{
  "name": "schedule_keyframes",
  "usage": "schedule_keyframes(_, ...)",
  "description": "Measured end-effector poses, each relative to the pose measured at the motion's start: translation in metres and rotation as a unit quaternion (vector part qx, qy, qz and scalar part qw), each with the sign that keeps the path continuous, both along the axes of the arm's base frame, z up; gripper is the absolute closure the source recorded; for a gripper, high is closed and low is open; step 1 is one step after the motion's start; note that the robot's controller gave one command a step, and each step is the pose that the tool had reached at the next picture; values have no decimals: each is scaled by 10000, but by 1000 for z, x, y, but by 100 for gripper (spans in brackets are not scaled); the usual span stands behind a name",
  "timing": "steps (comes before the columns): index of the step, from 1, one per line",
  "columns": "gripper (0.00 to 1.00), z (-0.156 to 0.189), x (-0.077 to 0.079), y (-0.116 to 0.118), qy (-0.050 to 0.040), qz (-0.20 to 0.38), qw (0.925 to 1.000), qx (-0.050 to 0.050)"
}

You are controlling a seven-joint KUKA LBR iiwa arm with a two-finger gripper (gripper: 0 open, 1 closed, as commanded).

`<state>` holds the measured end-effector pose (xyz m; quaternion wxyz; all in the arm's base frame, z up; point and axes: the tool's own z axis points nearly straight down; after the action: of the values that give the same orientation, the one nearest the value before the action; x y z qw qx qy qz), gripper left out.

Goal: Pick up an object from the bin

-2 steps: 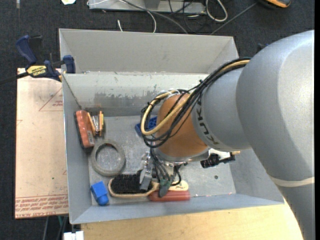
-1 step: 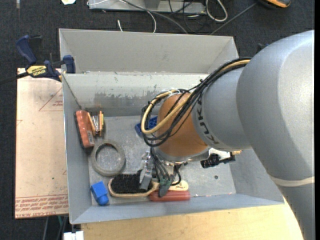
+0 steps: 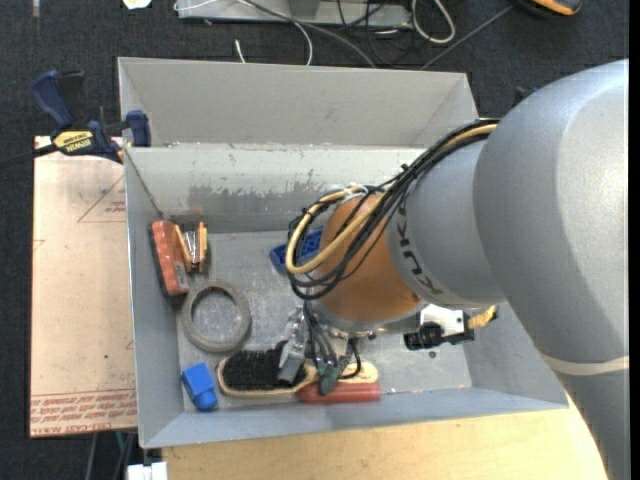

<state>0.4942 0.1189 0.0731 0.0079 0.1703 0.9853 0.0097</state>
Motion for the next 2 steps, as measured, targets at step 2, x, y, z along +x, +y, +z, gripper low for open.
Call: schedule_keyframes(2,100,0,-2,-5,4,-302,9995,24)
